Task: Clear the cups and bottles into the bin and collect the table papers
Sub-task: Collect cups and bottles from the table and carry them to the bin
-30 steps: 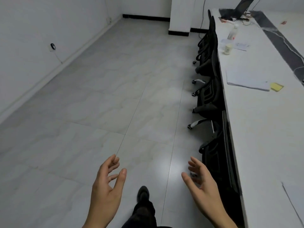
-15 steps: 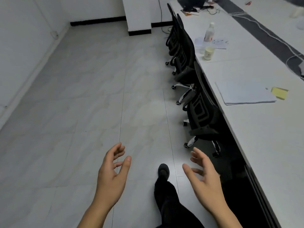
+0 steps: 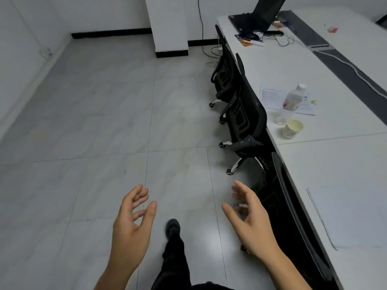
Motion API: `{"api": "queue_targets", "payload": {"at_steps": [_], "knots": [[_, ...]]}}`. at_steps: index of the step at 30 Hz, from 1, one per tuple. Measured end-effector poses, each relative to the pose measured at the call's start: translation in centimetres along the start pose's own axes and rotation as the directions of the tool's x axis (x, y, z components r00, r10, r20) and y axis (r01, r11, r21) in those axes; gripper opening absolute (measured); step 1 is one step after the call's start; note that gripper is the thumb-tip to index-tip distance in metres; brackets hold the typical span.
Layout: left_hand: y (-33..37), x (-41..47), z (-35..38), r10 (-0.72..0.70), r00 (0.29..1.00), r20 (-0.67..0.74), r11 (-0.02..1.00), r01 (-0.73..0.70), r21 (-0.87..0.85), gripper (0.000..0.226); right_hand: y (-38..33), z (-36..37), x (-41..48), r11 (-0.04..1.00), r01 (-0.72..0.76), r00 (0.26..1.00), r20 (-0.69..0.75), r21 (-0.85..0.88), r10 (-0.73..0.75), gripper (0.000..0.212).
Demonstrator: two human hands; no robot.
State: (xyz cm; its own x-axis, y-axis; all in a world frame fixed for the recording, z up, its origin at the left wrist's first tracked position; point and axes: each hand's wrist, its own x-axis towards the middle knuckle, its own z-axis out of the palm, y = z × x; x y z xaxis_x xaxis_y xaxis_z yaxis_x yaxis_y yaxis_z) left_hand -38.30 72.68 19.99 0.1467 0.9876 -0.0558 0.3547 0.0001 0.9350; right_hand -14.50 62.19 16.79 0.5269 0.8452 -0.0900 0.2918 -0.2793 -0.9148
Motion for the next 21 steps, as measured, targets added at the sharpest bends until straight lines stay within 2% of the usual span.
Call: {"api": "queue_targets", "payload": {"at_steps": [5, 7, 10, 12, 15, 21], "knots": [[-0.5, 16.6, 5.1, 0.023, 0.991, 0.129, 1.0, -0.025, 0.014, 0.042, 0.2, 3.3, 14.5, 0.997, -0.072, 0.992, -0.108, -0.018, 0.07, 0.062], [1.2, 22.1, 6.9, 0.035, 0.98, 0.197, 0.999, -0.039, 0.016, 0.042, -0.6, 3.6, 18.3, 0.993, -0.116, 0.98, -0.163, 0.001, 0.114, 0.062], [4.8, 31.6, 11.6, 0.122, 0.934, 0.336, 0.991, -0.132, 0.009, 0.043, -1.8, 2.6, 24.6, 0.986, -0.163, 0.938, -0.306, 0.024, 0.163, 0.062], [7.6, 36.6, 15.2, 0.191, 0.871, 0.453, 0.976, -0.218, 0.008, 0.043, -2.0, 1.4, 27.9, 0.978, -0.204, 0.891, -0.404, 0.049, 0.206, 0.063], [11.6, 41.7, 21.3, 0.25, 0.759, 0.602, 0.955, -0.295, -0.025, 0.041, -1.5, -1.0, 31.2, 0.954, -0.267, 0.783, -0.546, 0.136, 0.297, 0.063], [15.4, 47.1, 36.0, 0.3, 0.506, 0.808, 0.921, -0.375, -0.107, 0.043, 3.2, -5.6, 37.3, 0.897, -0.327, 0.567, -0.697, 0.298, 0.438, 0.059]]}}
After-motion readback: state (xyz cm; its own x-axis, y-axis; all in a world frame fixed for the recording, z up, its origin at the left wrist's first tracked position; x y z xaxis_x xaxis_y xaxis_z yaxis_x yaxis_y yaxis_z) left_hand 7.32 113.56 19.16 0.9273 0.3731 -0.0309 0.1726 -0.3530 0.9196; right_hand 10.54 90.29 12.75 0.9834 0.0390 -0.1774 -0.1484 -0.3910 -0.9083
